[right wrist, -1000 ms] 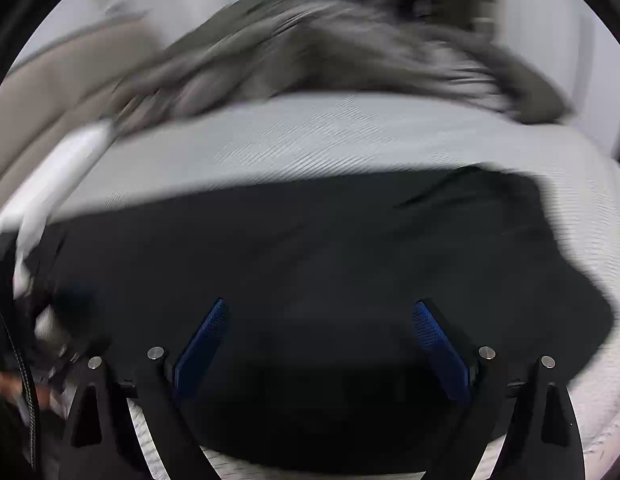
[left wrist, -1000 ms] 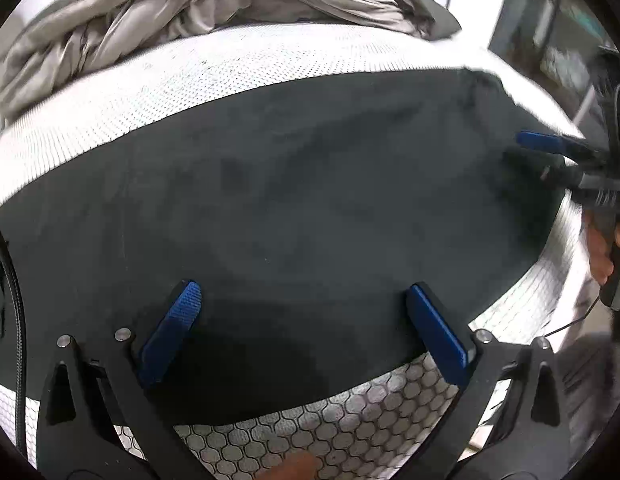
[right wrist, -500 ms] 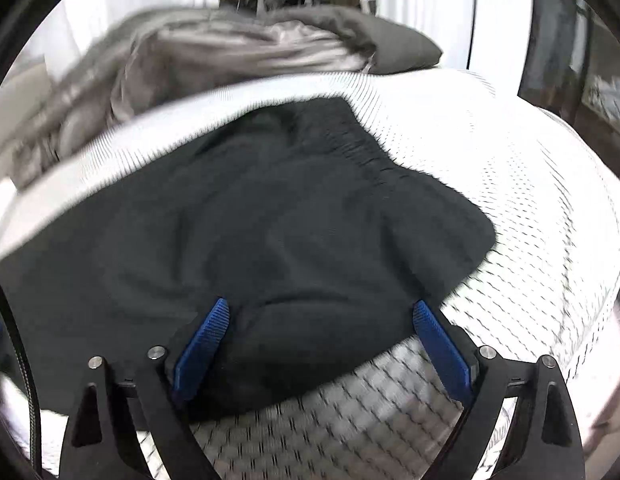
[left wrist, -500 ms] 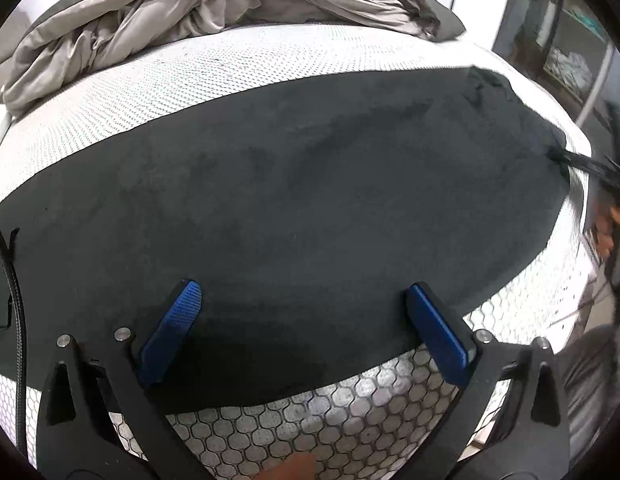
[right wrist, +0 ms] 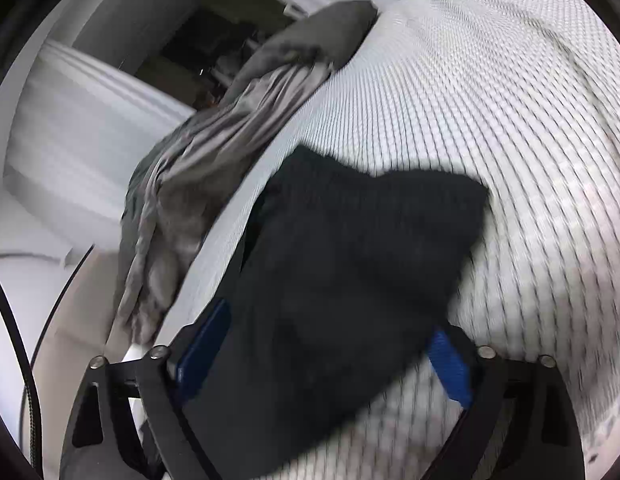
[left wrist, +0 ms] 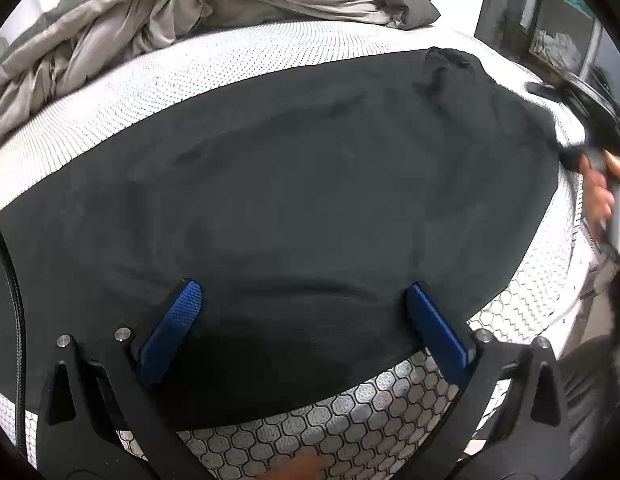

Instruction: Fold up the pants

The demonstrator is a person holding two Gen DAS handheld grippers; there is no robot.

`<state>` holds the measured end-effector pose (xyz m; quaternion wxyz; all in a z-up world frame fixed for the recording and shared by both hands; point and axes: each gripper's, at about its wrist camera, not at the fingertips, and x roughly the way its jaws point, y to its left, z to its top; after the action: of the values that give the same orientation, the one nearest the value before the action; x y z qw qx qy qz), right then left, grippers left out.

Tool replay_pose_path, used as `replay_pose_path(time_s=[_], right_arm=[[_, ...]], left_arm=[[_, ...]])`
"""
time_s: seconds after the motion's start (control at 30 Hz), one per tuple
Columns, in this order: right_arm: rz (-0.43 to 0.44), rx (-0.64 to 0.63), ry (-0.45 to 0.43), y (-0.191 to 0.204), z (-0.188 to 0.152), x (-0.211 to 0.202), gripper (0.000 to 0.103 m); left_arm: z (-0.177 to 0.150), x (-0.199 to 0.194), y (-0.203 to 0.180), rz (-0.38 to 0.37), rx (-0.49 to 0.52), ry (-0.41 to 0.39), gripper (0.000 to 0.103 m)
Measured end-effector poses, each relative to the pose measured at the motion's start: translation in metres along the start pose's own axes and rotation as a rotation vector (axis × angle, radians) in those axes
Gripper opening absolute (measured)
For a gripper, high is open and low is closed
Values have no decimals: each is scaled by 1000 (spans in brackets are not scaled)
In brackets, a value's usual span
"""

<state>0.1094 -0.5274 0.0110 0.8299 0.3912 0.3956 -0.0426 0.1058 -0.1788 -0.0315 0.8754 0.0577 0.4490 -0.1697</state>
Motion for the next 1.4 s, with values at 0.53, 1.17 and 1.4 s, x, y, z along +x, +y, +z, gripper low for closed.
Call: replay_pose_path(time_s=[0.53, 1.17, 1.4], right_arm=[[-34, -398, -84, 144, -38, 16, 14], [146, -763, 234, 214, -139, 16, 81], [12, -784, 298, 202, -152, 52, 81]], left_arm=[[-19, -40, 75, -4, -134, -21, 102], [-34, -82, 188, -29, -443, -110, 102], [24, -48, 126, -83, -323, -112, 102]])
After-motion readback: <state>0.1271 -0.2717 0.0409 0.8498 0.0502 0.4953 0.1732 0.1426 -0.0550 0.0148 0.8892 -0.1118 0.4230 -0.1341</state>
